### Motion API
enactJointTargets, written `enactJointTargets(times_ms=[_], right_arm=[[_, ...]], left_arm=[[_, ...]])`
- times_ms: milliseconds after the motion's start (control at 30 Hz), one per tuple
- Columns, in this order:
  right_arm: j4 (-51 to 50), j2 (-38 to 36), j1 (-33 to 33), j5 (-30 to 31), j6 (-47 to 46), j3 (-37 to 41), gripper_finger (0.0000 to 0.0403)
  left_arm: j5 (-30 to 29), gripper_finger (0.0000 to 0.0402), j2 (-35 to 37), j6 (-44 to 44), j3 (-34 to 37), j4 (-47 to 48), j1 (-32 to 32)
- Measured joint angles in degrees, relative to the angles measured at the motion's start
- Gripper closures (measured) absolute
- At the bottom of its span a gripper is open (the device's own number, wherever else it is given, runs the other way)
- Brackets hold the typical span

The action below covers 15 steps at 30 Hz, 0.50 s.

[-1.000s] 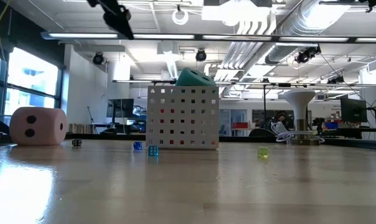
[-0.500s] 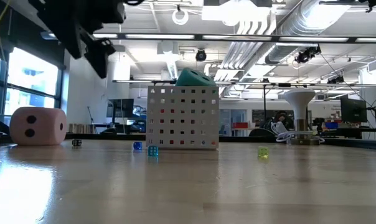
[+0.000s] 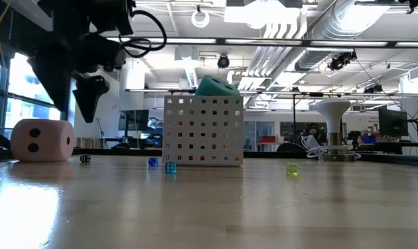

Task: Pick & Place Dice
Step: Put the small black die into the bin

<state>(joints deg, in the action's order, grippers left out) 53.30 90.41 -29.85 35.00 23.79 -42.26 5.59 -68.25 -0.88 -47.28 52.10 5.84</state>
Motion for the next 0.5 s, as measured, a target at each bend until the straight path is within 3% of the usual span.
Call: enactJointTargets(times_ms=[233,500], right_arm=[[0.0,0.0,0.0,0.0,0.0,0.0,0.0172],[0.0,0.0,0.0,0.0,0.0,0.0,0.0172]], left_arm=[[-2.1,0.0004,-0.2,-7.3,0.7,-3.6,1.1],[-3.7,0.0004,-1.0,-8.2,1.5,-4.3,4.5]])
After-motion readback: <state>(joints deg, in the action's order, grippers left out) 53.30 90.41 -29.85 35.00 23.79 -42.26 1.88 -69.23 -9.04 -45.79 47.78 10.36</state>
